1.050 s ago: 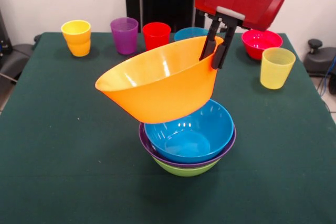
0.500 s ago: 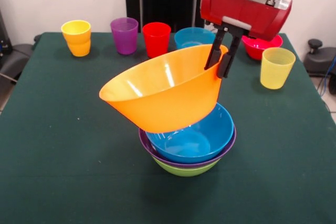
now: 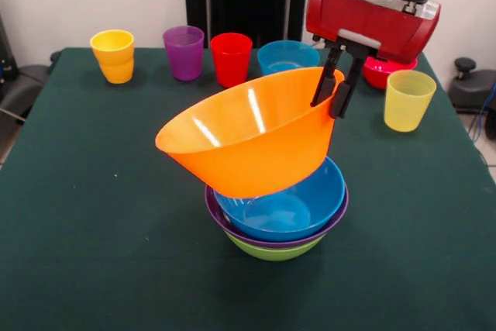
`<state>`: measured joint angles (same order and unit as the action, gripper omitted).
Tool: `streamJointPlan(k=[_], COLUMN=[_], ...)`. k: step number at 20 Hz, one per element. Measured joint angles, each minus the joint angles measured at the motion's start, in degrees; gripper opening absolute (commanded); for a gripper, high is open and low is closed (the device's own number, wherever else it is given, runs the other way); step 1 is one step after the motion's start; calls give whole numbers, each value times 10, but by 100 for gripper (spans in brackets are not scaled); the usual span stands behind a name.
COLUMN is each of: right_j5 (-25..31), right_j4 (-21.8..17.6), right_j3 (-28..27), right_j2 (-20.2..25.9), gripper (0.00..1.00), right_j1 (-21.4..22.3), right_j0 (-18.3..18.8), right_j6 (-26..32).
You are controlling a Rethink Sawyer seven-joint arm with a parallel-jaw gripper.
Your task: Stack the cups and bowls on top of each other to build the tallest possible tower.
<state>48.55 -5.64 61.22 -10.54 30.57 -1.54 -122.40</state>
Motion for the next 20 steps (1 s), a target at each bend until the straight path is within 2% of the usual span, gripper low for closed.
streamJointPlan(k=[1,2,20], right_j5=[0,0,0], right_j4=[0,0,0], right_j3=[0,0,7], right_j2=[0,0,-3], gripper=[0,100,100], right_j1=[0,0,10], right_j0=[-1,-2,-29], right_j6=[0,0,0])
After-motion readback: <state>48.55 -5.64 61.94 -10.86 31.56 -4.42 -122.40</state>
